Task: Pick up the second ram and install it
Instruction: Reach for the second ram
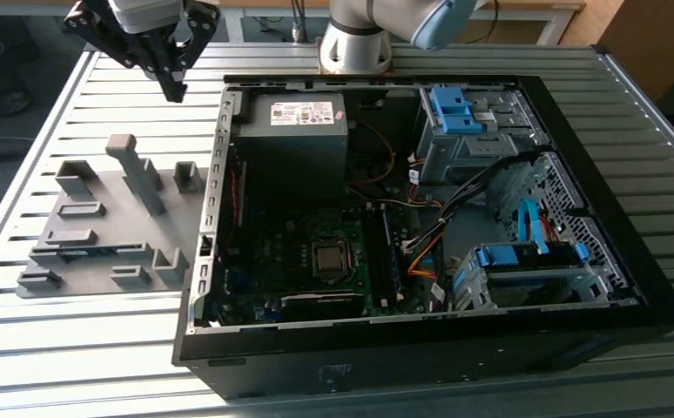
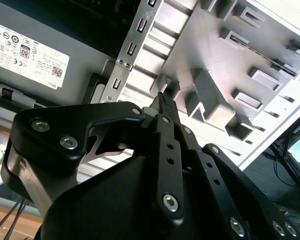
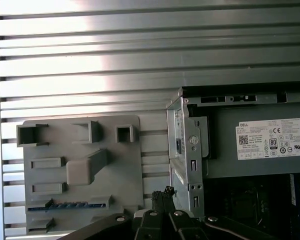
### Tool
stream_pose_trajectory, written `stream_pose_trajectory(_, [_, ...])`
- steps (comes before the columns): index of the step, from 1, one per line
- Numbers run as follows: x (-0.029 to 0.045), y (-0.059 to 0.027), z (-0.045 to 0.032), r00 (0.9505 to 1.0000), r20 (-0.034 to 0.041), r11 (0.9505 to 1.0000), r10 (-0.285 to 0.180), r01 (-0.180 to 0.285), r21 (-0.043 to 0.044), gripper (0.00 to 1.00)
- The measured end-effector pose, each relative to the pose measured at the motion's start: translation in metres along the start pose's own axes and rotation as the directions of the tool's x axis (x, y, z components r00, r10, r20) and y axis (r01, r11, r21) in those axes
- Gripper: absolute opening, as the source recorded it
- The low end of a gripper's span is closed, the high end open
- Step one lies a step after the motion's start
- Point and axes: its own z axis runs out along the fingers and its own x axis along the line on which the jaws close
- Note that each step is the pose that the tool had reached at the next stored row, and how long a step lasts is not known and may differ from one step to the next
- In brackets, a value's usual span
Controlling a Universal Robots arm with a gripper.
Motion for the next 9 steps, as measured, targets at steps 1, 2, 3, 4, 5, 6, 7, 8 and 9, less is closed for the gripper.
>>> stream_pose_trajectory(1, [0.0012,-0.0001,0.0,1.0,0.0,1.0,0.0,0.0,0.0,0.11])
stream_pose_trajectory(2, [0.0024,-0.0002,0.0,1.0,0.0,1.0,0.0,0.0,0.0,0.11])
stream_pose_trajectory(3, [0.0035,-0.0003,0.0,1.0,0.0001,1.0,0.0,0.0,-0.0001,0.11])
stream_pose_trajectory(4, [0.0046,-0.0004,0.0,1.0,0.0,1.0,0.0,0.0,0.0,0.11])
stream_pose_trajectory(5, [0.0056,-0.0004,0.0,1.0,0.0001,1.0,0.0,0.0,-0.0001,0.11])
stream_pose_trajectory(6, [0.0063,-0.0005,0.0,1.0,0.0001,1.0,0.0,0.0,-0.0001,0.11])
stream_pose_trajectory(7, [0.0068,-0.0005,0.0,1.0,0.0001,1.0,0.0,0.0,-0.0001,0.11])
stream_pose_trajectory(8, [0.0072,-0.0006,0.0001,1.0,0.0001,1.0,0.0,0.0,-0.0001,0.11])
stream_pose_trajectory(9, [0.0077,-0.0006,0.0001,1.0,0.0001,1.0,0.0,0.0,-0.0001,0.11])
